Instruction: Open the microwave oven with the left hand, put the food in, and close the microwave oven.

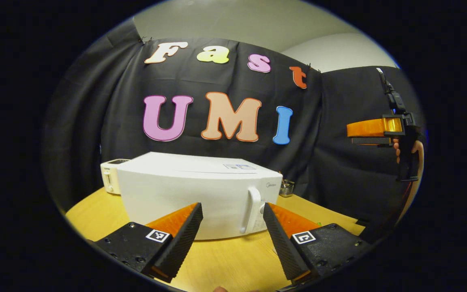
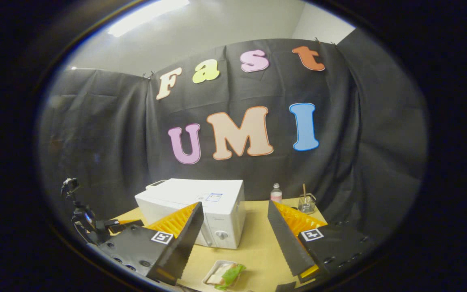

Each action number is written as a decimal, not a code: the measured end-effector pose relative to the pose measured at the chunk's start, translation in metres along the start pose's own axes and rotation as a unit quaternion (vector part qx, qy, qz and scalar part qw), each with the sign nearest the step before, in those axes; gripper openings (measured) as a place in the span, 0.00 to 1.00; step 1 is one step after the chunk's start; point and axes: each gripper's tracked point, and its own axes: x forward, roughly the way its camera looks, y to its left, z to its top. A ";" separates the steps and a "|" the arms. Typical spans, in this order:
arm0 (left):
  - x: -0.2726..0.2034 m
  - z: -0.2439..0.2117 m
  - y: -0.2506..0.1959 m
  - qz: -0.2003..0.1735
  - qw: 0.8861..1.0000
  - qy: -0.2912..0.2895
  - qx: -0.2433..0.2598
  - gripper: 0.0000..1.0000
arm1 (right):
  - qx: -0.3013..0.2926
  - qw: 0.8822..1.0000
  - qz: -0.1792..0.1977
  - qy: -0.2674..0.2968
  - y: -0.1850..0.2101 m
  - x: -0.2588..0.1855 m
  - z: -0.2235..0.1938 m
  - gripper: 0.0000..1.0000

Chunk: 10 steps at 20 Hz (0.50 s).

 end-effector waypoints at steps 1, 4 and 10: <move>0.006 -0.005 0.000 0.002 1.000 -0.001 -0.003 0.94 | -0.001 1.000 -0.003 -0.004 0.000 0.003 -0.003 0.97; 0.030 -0.031 -0.002 0.019 1.000 0.007 0.013 0.94 | -0.003 1.000 -0.020 -0.023 -0.006 0.010 -0.012 0.91; 0.079 -0.082 -0.011 0.053 0.997 0.045 0.036 0.94 | 0.001 0.999 -0.048 -0.021 -0.020 0.021 -0.051 0.98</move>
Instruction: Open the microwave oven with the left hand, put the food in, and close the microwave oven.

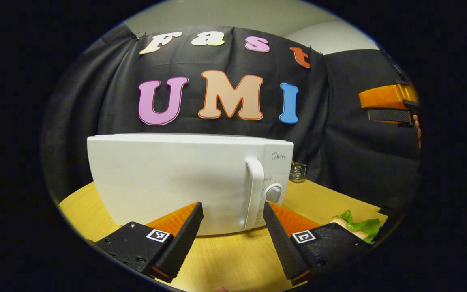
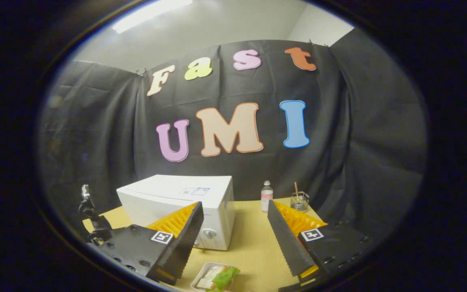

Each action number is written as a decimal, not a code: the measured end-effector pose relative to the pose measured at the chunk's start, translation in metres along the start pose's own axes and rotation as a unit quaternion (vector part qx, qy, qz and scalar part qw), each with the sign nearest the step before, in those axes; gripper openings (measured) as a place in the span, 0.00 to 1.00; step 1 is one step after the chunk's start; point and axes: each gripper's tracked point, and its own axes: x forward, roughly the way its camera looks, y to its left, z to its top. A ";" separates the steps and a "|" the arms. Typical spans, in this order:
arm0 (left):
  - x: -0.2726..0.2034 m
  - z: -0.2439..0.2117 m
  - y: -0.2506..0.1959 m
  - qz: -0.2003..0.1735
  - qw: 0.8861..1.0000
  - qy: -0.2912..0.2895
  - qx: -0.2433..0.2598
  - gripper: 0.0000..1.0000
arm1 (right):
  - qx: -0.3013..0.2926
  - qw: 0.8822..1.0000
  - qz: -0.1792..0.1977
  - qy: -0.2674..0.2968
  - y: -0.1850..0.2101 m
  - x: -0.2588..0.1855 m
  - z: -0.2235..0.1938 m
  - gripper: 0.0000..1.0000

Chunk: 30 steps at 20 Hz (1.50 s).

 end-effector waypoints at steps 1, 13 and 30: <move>0.007 -0.003 -0.003 0.004 1.000 0.001 0.001 0.94 | 0.007 1.000 -0.005 -0.002 -0.003 0.001 -0.007 0.98; 0.062 -0.032 -0.020 0.056 0.998 0.030 -0.008 0.70 | 0.056 0.992 -0.111 0.016 -0.091 -0.008 -0.098 0.98; 0.070 -0.044 -0.017 0.068 0.997 0.038 -0.016 0.22 | 0.034 0.995 -0.079 0.052 -0.081 -0.028 -0.132 0.92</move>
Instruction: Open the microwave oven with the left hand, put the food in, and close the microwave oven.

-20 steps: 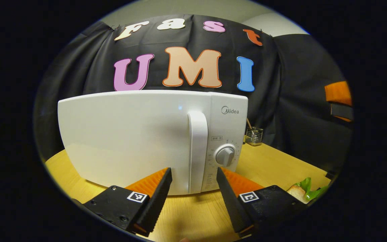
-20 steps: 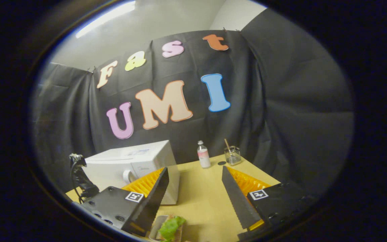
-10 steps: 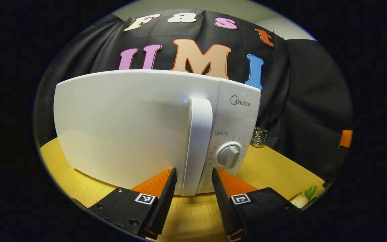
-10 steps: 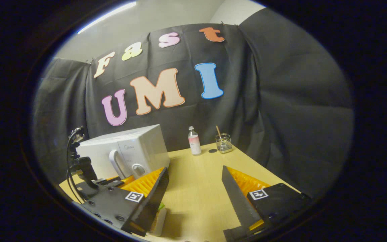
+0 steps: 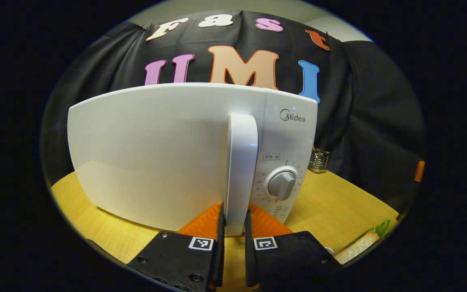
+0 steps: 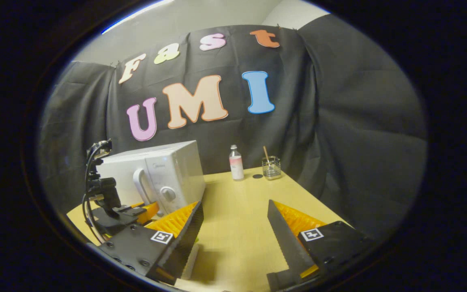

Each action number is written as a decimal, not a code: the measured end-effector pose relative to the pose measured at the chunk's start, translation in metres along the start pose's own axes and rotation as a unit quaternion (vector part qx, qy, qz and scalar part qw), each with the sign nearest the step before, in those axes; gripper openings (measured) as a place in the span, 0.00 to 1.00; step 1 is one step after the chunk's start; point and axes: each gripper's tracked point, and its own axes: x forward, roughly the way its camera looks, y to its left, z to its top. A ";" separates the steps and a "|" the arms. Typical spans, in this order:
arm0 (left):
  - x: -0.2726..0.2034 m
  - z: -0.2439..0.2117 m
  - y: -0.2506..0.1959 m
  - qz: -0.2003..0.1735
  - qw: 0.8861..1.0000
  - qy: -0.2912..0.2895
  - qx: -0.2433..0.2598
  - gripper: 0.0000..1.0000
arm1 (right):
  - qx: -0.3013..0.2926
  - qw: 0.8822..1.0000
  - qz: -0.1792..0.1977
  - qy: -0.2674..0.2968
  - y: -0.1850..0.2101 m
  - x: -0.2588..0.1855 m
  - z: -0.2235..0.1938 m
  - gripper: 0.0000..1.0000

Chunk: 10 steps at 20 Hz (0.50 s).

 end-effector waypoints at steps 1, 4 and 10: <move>-0.001 -0.001 0.000 -0.002 1.000 0.001 0.002 0.20 | 0.002 1.000 0.002 0.002 0.001 -0.003 -0.003 0.92; -0.007 -0.002 -0.002 -0.014 1.000 0.004 0.006 0.19 | 0.011 1.000 0.002 0.013 -0.001 -0.016 -0.012 0.92; -0.043 0.004 0.017 0.011 0.999 -0.034 -0.040 0.01 | 0.021 0.999 -0.007 0.028 -0.014 -0.033 -0.032 0.92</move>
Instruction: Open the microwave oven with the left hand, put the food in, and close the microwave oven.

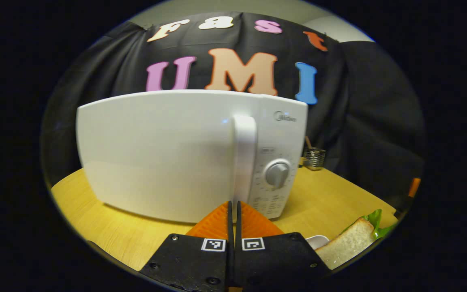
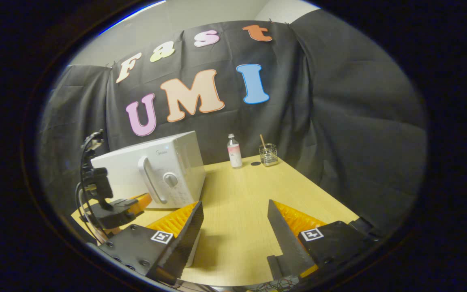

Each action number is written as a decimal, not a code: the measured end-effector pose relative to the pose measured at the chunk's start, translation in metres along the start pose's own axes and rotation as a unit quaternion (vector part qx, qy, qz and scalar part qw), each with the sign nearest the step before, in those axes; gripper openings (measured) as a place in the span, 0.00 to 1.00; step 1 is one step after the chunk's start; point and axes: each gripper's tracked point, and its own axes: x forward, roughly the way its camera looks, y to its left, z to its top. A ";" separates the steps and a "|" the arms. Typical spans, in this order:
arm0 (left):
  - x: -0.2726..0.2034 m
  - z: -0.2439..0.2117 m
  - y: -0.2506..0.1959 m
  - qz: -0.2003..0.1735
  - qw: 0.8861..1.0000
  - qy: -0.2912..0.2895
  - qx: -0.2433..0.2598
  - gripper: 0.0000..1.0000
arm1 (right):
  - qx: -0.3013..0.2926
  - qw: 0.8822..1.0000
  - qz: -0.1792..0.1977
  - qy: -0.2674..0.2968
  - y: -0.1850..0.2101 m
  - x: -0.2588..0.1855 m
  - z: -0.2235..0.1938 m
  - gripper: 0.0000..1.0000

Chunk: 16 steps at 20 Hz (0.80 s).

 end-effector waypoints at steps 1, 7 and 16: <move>-0.004 -0.004 0.013 0.018 1.000 0.010 -0.002 0.00 | 0.006 1.000 0.004 0.000 0.001 -0.002 -0.001 0.92; -0.014 -0.016 0.026 0.010 0.999 0.029 0.032 0.24 | 0.023 1.000 0.007 0.003 -0.005 -0.012 -0.016 0.92; 0.027 -0.012 -0.013 -0.027 0.997 0.031 0.071 0.46 | 0.034 0.999 -0.017 0.020 -0.022 -0.008 -0.025 0.92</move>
